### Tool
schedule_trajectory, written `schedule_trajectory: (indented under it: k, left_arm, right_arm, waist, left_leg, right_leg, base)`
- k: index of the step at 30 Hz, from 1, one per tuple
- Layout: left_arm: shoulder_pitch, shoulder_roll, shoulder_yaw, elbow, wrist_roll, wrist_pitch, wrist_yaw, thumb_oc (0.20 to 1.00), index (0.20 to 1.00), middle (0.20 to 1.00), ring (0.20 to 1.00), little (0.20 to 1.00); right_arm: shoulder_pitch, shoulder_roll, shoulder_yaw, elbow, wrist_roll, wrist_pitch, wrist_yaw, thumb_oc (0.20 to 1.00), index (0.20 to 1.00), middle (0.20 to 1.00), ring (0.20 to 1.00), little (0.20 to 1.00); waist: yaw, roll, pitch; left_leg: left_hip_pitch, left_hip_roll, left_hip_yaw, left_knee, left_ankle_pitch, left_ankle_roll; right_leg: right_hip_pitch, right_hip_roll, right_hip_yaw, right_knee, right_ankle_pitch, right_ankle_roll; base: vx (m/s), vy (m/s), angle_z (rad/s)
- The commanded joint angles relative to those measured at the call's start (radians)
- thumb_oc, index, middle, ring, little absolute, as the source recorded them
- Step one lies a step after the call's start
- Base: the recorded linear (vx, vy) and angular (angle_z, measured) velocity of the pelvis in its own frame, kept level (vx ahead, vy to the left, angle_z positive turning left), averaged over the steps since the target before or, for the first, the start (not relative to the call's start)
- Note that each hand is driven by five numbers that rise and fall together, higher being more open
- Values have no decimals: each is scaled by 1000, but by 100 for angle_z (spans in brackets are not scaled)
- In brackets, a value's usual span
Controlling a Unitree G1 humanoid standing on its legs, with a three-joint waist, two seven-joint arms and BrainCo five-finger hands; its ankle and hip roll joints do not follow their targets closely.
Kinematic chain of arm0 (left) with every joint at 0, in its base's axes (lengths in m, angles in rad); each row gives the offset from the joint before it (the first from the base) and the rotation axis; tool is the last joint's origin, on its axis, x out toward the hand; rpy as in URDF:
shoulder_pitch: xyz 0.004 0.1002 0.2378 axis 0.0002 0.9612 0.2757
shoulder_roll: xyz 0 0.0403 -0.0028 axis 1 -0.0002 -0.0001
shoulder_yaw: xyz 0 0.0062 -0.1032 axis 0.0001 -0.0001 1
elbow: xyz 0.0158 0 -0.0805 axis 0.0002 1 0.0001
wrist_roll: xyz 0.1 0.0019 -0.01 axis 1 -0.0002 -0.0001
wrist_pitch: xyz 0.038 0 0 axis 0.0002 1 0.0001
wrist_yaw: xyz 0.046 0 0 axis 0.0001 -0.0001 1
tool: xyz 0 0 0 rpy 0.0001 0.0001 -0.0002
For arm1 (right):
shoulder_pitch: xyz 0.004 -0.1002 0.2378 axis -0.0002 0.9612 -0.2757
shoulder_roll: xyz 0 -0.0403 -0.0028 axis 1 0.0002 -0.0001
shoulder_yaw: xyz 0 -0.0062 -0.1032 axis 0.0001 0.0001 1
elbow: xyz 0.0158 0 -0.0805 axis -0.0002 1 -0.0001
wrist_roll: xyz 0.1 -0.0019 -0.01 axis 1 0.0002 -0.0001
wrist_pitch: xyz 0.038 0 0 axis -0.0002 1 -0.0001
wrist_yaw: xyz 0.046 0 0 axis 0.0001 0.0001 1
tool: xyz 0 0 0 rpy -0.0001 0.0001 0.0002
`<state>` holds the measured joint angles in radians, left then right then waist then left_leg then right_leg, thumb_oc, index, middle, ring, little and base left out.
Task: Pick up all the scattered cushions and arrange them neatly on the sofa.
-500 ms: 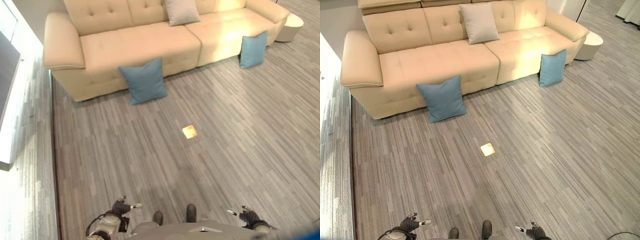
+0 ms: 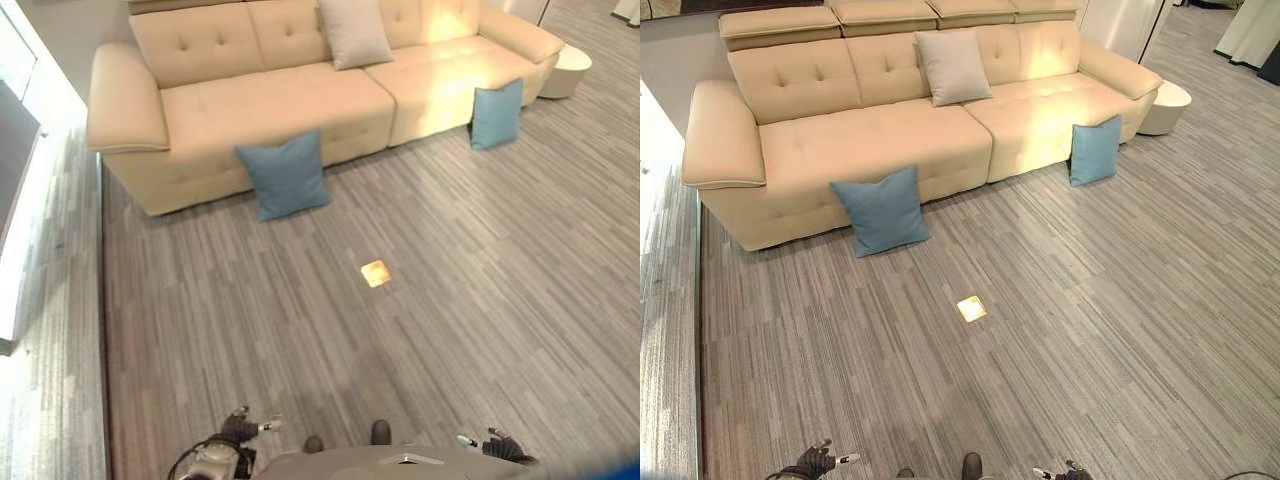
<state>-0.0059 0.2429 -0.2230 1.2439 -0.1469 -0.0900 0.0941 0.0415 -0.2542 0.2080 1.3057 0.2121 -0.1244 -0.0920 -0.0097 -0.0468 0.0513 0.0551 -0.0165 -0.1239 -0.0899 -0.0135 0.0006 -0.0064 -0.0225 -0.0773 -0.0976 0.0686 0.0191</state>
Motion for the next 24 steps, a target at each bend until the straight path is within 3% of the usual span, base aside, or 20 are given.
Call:
schedule_trajectory:
  k: [1, 5, 6, 7, 8, 12, 13, 14, 15, 18, 20, 22, 23, 24]
  left_arm:
    - [-63, -9, -1, 64, -5, -7, 20, 1000, 1000, 1000, 1000, 1000]
    - [-76, 0, -11, 58, -5, -5, 20, 1000, 1000, 1000, 1000, 1000]
    - [-100, 7, -20, 45, -16, -8, 22, 1000, 1000, 1000, 1000, 1000]
    - [-124, 4, -38, 34, -30, -9, 21, 1000, 1000, 1000, 1000, 1000]
    - [-118, -1, -45, 37, -21, -5, 19, 1000, 1000, 1000, 1000, 1000]
    - [-97, -1, -20, 47, -32, -4, 16, 1000, 1000, 1000, 1000, 1000]
    - [-97, -2, -11, 44, -41, -4, 19, 1000, 1000, 1000, 1000, 1000]
    - [-105, 1, -15, 41, -40, -4, 21, 1000, 1000, 1000, 1000, 1000]
    - [-120, 7, -24, 35, -38, -4, 22, 1000, 1000, 1000, 1000, 1000]
    - [-126, 9, -28, 29, -35, -4, 19, 1000, 1000, 1000, 1000, 1000]
    - [-125, 7, -29, 32, -29, -5, 18, 1000, 1000, 1000, 1000, 1000]
    - [-133, 6, -27, 33, -22, -7, 17, 1000, 1000, 1000, 1000, 1000]
    - [-137, 5, -29, 42, -11, 1, 16, 1000, 1000, 1000, 1000, 1000]
    - [-136, 4, -29, 42, -11, 1, 16, 1000, 1000, 1000, 1000, 1000]
  right_arm:
    - [-22, -23, 6, 18, 8, -5, -8, 1000, 1000, 1000, 1000, 1000]
    - [-28, -28, 10, 11, 19, -4, -5, 1000, 1000, 1000, 1000, 1000]
    - [-37, -34, 11, 4, 27, -7, -9, 1000, 1000, 1000, 1000, 1000]
    - [-43, -42, 4, 5, 38, -4, -12, 1000, 1000, 1000, 1000, 1000]
    - [-42, -45, 0, 4, 42, -3, -10, 1000, 1000, 1000, 1000, 1000]
    - [-67, -39, 5, -5, 26, 2, -1, 1000, 1000, 1000, 1000, 1000]
    - [-87, -38, 9, -16, 15, 2, 1, 1000, 1000, 1000, 1000, 1000]
    - [-104, -42, 14, -25, 8, 4, -2, 1000, 1000, 1000, 1000, 1000]
    - [-120, -44, 23, -35, 6, 1, -4, 1000, 1000, 1000, 1000, 1000]
    - [-123, -43, 28, -40, 3, 0, -5, 1000, 1000, 1000, 1000, 1000]
    - [-121, -44, 32, -42, -4, 1, -1, 1000, 1000, 1000, 1000, 1000]
    - [-131, -52, 45, -40, -17, 3, 1, 1000, 1000, 1000, 1000, 1000]
    - [-124, -54, 46, -29, -10, 6, 3, 1000, 1000, 1000, 1000, 1000]
    - [-123, -54, 46, -29, -10, 6, 3, 1000, 1000, 1000, 1000, 1000]
  waist:
    - [-4, 9, -11]
    - [-12, 3, 17]
    - [-18, -12, 51]
    - [-14, -21, 74]
    - [-10, -12, 64]
    - [7, -7, 40]
    - [26, 0, 42]
    - [31, 7, 55]
    - [21, 16, 77]
    - [19, 31, 89]
    - [13, 35, 87]
    - [10, 23, 80]
    - [-12, 17, 79]
    - [-13, 19, 82]
  left_leg:
    - [-27, -5, 64, 3, 42, -67]
    - [-42, 10, 57, 39, 36, -76]
    - [-121, 3, 64, 186, 12, -94]
    - [-212, 9, 112, 262, 26, -95]
    - [-246, 9, 154, 177, 63, -78]
    - [-218, -20, 153, 158, 33, -44]
    - [-191, -35, 155, 150, 12, -13]
    - [-169, -46, 149, 143, 3, 10]
    - [-150, -46, 130, 140, 0, 25]
    - [-124, -40, 109, 135, -16, 33]
    - [-89, -45, 89, 121, -28, 31]
    - [-41, -56, 70, 91, -35, 19]
    - [-2, -61, 40, 84, -36, 11]
    - [2, -59, 39, 83, -38, 11]
  right_leg:
    - [44, 25, 14, 33, -87, 63]
    - [18, 34, 22, 83, -113, 44]
    - [-2, 32, 24, 101, -116, 33]
    - [13, 23, 4, 85, -114, 30]
    - [30, 30, -3, 67, -120, 36]
    - [32, 11, 52, 115, -150, 61]
    - [-3, -23, 59, 225, -134, 92]
    - [-74, -46, 60, 361, -64, 112]
    - [-133, -43, 73, 482, -18, 106]
    - [-177, -39, 67, 544, -34, 92]
    - [-203, -23, 58, 497, -60, 87]
    - [-231, -5, 30, 277, -59, 95]
    - [-236, 38, 90, 183, -21, 102]
    - [-232, 39, 89, 182, -22, 102]
  base:
    - [42, -79, 0]
    - [-16, -114, 12]
    - [-78, -135, 66]
    - [94, -42, 141]
    - [243, 64, 131]
    - [332, 226, -20]
    - [446, 395, -120]
    - [367, 378, -79]
    - [230, 238, -92]
    - [132, 82, -13]
    - [288, 31, 38]
    - [438, -97, 2]
    - [328, -110, 24]
    - [389, -141, 95]
